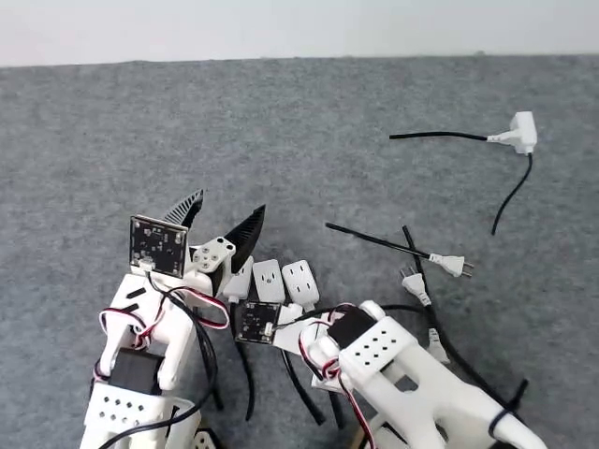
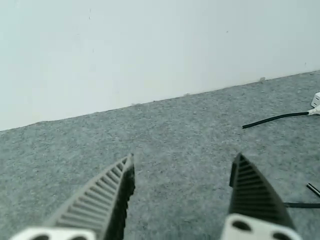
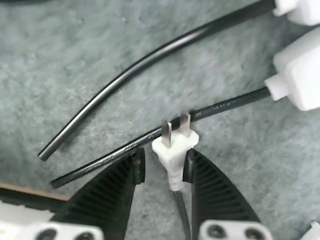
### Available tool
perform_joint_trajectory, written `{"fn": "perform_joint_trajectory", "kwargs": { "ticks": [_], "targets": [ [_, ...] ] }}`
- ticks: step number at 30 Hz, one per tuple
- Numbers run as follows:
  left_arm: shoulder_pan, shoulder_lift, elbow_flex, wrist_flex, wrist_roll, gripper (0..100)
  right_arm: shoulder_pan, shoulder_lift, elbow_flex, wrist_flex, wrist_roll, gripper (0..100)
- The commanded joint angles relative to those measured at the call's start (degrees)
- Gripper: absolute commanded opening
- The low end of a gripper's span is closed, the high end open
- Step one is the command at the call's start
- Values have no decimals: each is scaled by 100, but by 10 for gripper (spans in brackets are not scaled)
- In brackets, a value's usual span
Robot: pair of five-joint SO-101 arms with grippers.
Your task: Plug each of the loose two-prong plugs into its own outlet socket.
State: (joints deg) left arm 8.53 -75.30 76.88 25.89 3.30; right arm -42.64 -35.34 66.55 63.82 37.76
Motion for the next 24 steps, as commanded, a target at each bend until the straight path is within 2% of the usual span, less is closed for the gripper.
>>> {"fn": "perform_joint_trajectory", "kwargs": {
  "ticks": [1,7,12,15,24],
  "targets": [
    [9,-18,-75,-185,9,305,-31,-22,53,-154,70,127],
    [9,-18,-75,-185,-88,305,453,-22,105,-242,255,127],
    [9,-18,-66,-193,-88,305,690,-22,501,-760,378,113],
    [9,-18,-66,-193,-88,305,708,-22,607,-892,369,0],
    [9,-18,-66,-193,-97,305,708,-92,589,-866,360,8]
  ]
}}
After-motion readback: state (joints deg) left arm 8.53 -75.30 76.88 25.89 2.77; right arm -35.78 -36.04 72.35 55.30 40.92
